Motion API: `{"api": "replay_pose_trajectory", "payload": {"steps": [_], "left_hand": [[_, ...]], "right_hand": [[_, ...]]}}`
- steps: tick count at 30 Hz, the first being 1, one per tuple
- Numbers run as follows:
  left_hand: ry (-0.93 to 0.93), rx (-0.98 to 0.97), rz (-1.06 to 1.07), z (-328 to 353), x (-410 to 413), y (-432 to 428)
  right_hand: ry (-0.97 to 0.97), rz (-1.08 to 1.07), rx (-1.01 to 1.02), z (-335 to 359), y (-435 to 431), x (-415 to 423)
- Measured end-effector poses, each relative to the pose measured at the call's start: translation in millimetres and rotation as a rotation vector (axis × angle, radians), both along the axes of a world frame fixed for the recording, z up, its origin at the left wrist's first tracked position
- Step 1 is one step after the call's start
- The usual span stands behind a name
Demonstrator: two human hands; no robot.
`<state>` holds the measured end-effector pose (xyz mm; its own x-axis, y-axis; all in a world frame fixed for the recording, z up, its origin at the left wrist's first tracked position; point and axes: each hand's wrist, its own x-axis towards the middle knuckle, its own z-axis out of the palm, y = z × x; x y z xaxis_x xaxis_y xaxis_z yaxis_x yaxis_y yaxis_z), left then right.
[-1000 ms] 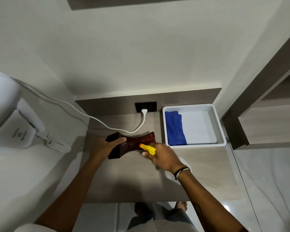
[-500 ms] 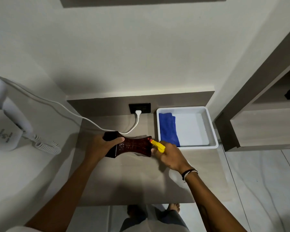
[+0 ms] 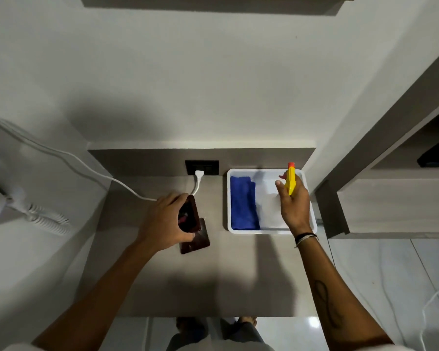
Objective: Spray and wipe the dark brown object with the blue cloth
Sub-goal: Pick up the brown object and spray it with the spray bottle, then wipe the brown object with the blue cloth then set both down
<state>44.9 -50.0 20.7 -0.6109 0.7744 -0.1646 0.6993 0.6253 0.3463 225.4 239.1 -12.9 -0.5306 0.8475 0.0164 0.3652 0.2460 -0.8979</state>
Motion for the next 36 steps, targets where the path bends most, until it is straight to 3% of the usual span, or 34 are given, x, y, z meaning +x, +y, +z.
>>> {"api": "replay_pose_trajectory", "payload": {"steps": [21,24,27,29,32,36], "left_hand": [[0.009,0.001,-0.050,-10.8,3.4,0.5],[0.024,-0.008,-0.065,-12.2,1.0,0.2],[0.043,0.002,-0.076,-16.4,-1.0,-0.2],[0.059,0.026,-0.089,-19.2,-1.5,-0.4],[0.065,0.052,-0.083,-22.4,-0.5,0.1],[0.060,0.079,-0.064,-28.9,-0.1,1.0]], "right_hand": [[-0.016,-0.042,-0.044,-32.4,10.3,-8.9],[-0.058,-0.132,0.228,-29.5,-0.4,-4.1],[-0.015,0.046,0.566,-33.7,-19.0,-8.3],[-0.122,0.267,0.635,-43.6,-33.4,-19.8],[-0.454,0.534,0.581,-64.1,-44.1,-43.2],[-0.737,0.630,0.494,-86.2,-31.1,-68.7]]}}
